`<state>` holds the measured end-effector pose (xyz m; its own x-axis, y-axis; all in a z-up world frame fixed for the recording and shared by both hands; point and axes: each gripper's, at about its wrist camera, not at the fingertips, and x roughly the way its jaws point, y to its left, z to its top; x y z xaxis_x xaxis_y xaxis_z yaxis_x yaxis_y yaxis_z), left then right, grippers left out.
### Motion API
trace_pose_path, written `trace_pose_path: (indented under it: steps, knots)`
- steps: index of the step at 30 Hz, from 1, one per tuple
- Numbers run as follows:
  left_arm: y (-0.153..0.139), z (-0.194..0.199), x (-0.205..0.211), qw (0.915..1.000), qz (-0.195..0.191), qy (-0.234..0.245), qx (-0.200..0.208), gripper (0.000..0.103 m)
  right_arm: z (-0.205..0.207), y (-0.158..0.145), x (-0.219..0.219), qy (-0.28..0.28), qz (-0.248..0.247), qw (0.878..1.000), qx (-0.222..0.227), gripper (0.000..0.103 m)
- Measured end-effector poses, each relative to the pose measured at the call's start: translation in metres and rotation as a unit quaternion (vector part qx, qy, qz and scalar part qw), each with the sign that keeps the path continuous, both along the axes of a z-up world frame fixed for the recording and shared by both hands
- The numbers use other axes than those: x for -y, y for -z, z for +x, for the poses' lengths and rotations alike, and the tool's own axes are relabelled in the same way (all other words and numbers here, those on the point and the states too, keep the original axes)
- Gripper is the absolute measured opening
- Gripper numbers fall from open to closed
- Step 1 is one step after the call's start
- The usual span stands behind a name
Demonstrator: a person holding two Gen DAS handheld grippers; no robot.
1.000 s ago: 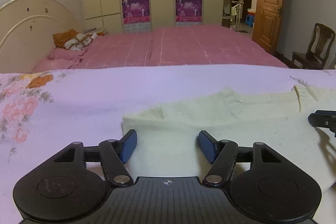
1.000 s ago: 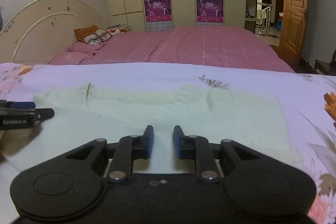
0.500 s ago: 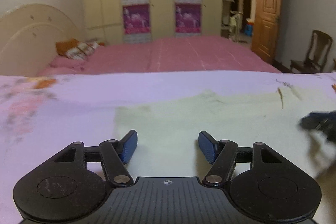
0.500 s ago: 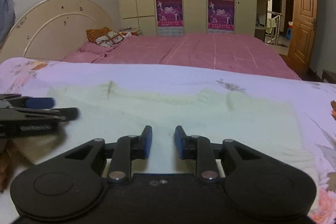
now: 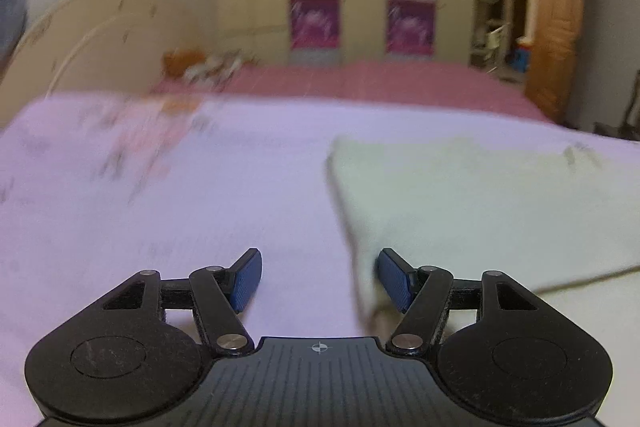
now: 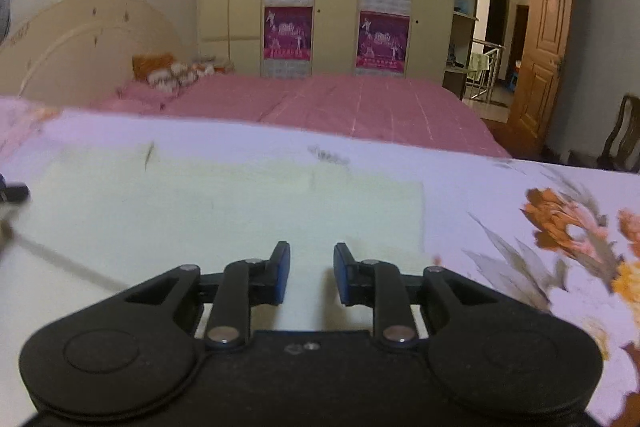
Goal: Fold small clothes
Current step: 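Move both open grippers to the hem of the folded sweater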
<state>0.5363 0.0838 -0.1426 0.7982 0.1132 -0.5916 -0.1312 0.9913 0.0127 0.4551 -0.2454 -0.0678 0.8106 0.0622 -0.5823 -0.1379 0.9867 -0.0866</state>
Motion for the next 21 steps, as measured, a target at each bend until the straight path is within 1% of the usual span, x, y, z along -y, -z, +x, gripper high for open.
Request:
trace_pose_path:
  steps: [1, 2, 4, 6, 8, 9, 11, 13, 15, 16, 18, 20, 21]
  knots:
    - [0.000, -0.001, -0.004, 0.9999, -0.013, -0.005, 0.000, 0.065, 0.000, 0.006, 0.004, 0.007, -0.001, 1.000, -0.011, 0.023]
    - [-0.003, -0.002, -0.005, 0.9998, -0.017, -0.008, -0.002, 0.065, -0.003, 0.008, 0.008, 0.012, 0.007, 1.000, -0.009, 0.023]
    - [-0.006, -0.007, -0.004, 0.9999, -0.007, -0.008, 0.002, 0.065, -0.009, 0.002, 0.011, 0.024, 0.012, 1.000, -0.007, 0.023]
    - [0.002, -0.005, -0.003, 0.9998, 0.000, -0.003, -0.021, 0.065, -0.014, -0.002, 0.010, 0.024, 0.012, 1.000, 0.001, 0.024]
    - [0.000, -0.011, -0.003, 0.9998, -0.003, -0.005, -0.020, 0.065, -0.010, 0.007, 0.008, 0.020, 0.000, 1.000, -0.019, 0.024]
    - [-0.007, -0.013, -0.004, 0.9998, -0.005, -0.007, -0.017, 0.065, -0.011, 0.007, 0.008, 0.018, -0.002, 1.000, -0.017, 0.024]
    - [-0.019, -0.033, -0.009, 0.9997, -0.021, 0.006, 0.008, 0.065, -0.017, -0.003, 0.010, 0.030, 0.007, 0.999, -0.025, 0.024]
    - [-0.027, -0.052, -0.013, 0.9995, -0.027, 0.015, 0.008, 0.065, -0.033, -0.015, 0.017, 0.033, 0.033, 0.999, -0.015, 0.025]
    - [-0.032, -0.078, -0.018, 0.9983, -0.047, 0.033, 0.008, 0.065, -0.053, -0.023, 0.030, 0.035, 0.060, 0.997, -0.023, 0.025]
    - [-0.033, -0.098, -0.020, 0.9973, -0.058, 0.045, 0.005, 0.065, -0.065, -0.026, 0.036, 0.035, 0.074, 0.996, -0.027, 0.026]
    - [-0.034, -0.134, -0.023, 0.9953, -0.071, 0.066, -0.003, 0.065, -0.091, -0.031, 0.050, 0.031, 0.110, 0.992, -0.046, 0.032]
    - [-0.033, -0.171, -0.029, 0.9919, -0.093, 0.085, -0.019, 0.065, -0.122, -0.033, 0.064, 0.024, 0.150, 0.986, -0.066, 0.043]
    - [-0.031, -0.186, -0.031, 0.9902, -0.099, 0.094, -0.025, 0.065, -0.140, -0.034, 0.071, 0.021, 0.167, 0.983, -0.074, 0.046]
